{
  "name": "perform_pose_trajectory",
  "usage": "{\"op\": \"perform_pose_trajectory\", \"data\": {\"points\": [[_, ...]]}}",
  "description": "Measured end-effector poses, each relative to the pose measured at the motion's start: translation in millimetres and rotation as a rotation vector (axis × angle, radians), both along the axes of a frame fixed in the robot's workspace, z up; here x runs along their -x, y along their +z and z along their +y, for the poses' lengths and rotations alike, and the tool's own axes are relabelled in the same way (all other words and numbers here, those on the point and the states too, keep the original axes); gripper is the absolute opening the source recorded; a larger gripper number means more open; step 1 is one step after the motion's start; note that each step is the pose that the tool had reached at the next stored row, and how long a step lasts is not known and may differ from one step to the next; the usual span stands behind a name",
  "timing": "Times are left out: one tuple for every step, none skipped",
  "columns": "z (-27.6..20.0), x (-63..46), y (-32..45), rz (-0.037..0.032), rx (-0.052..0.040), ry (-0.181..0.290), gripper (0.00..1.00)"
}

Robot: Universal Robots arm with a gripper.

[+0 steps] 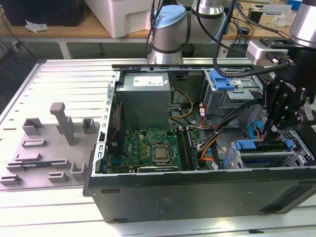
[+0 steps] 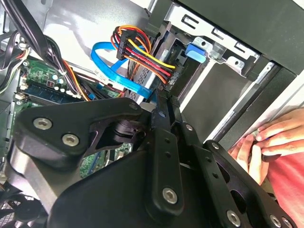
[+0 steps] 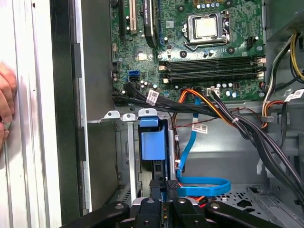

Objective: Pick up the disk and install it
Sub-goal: 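Insert the second disk wire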

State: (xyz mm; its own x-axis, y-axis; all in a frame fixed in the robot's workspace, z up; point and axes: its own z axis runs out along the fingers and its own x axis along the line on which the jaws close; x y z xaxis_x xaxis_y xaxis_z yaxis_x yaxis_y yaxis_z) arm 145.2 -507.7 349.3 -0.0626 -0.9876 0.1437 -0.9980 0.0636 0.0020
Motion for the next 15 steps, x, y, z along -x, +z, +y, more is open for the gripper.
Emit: {"op": "perform_pose_trajectory", "data": {"points": [[0.0, 0.0, -0.1, 0.0003, 0.0001, 0.0, 0.16], [-0.1, -0.1, -0.3, 0.0005, 0.0, 0.0, 0.16], [-0.1, -0.2, -0.6, 0.001, -0.0001, 0.001, 0.16], [0.0, -0.4, -0.8, 0.0013, -0.0001, 0.001, 0.16], [0.0, -0.5, -0.9, 0.0015, -0.0002, 0.001, 0.16], [0.0, -0.9, -1.1, 0.0019, -0.0001, 0.001, 0.16], [0.0, -1.1, -1.3, 0.0021, -0.0001, 0.001, 0.16], [0.0, -1.5, -1.6, 0.0024, -0.0001, 0.001, 0.16], [0.0, -1.8, -1.9, 0.0028, -0.0001, 0.001, 0.16], [0.0, -1.9, -2.3, 0.003, -0.0002, 0.001, 0.16], [0.0, -1.9, -2.6, 0.0031, -0.0002, 0.001, 0.16], [0.0, -2.0, -3.0, 0.0032, -0.0001, 0.001, 0.16], [0.0, -2.0, -3.5, 0.0034, -0.0001, 0.001, 0.16], [0.0, -2.0, -4.1, 0.0035, -0.0001, 0.002, 0.16], [0.0, -2.0, -4.8, 0.0035, -0.0001, 0.002, 0.16]]}}
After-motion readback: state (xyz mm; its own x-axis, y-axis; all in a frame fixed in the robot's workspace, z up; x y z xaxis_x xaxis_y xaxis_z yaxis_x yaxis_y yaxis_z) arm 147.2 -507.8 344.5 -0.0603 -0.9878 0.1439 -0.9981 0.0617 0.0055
